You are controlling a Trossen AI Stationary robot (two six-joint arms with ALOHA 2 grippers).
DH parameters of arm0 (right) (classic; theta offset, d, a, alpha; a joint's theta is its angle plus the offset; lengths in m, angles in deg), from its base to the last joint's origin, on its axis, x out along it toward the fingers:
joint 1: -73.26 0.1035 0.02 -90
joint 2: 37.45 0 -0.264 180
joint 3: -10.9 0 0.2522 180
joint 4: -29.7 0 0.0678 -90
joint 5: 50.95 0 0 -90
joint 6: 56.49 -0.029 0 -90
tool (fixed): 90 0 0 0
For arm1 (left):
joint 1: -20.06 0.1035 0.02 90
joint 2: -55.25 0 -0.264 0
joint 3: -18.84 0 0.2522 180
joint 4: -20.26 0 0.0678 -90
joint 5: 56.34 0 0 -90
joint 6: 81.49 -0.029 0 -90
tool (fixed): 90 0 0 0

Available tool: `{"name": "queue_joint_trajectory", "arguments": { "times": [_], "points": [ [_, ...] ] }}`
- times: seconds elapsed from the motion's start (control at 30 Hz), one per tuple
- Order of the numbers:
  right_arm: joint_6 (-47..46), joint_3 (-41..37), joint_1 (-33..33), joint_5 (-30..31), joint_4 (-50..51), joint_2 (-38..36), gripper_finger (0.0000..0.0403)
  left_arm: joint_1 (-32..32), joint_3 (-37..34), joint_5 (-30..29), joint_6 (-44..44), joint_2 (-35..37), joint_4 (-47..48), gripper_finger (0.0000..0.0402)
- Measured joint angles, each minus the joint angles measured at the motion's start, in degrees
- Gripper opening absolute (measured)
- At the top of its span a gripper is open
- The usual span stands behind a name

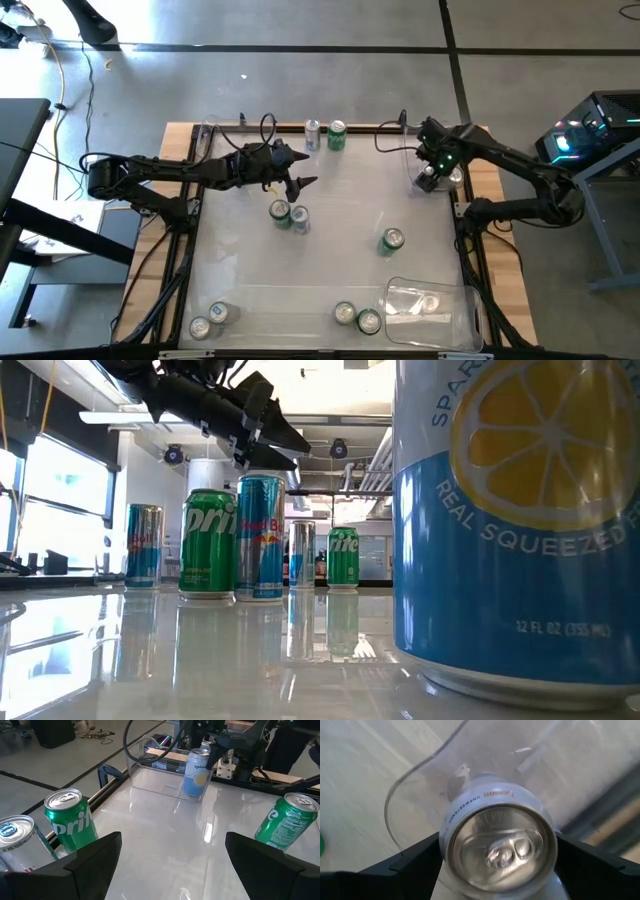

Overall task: Sort soda cans
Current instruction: Put the top blue white can into the top right transparent bin, then put the bottom right blue white can into the top right transparent bin

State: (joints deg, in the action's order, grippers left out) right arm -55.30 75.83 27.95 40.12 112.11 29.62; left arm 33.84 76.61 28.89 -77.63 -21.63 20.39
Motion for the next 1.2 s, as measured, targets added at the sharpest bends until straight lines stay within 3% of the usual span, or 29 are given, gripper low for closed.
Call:
{"name": "queue_joint_trajectory", "arguments": {
  "times": [0.33,0.5,0.6,0.9,1.07,1.2],
  "points": [
    [-2.7,13.08,0.33,9.92,4.11,-0.07,0.0346,0.02,0.0,0.0,3.99,0.0,0.92,0.0353],
    [-2.44,15.27,1.85,10.2,3.56,-0.07,0.0346,0.02,-0.02,-0.51,4.57,0.0,3.99,0.0353],
    [-5.13,15.3,5.69,13.55,1.03,-0.07,0.0346,0.27,-0.02,-0.46,7.18,0.0,5.81,0.0353],
    [-9.59,15.3,30.1,18.64,-13.08,-0.07,0.0346,-2.42,-0.04,13.6,3.48,0.0,-0.93,0.0344],
    [-16.16,15.3,46.97,18.96,-21.85,0.45,0.0346,-8.53,-0.04,16.31,2.03,0.0,-1.46,0.0336],
    [-21.3,15.3,59.5,22.81,-30.86,2.85,0.0346,-13.33,-0.04,16.28,2.8,0.01,-1.71,0.0335]
  ]
}}
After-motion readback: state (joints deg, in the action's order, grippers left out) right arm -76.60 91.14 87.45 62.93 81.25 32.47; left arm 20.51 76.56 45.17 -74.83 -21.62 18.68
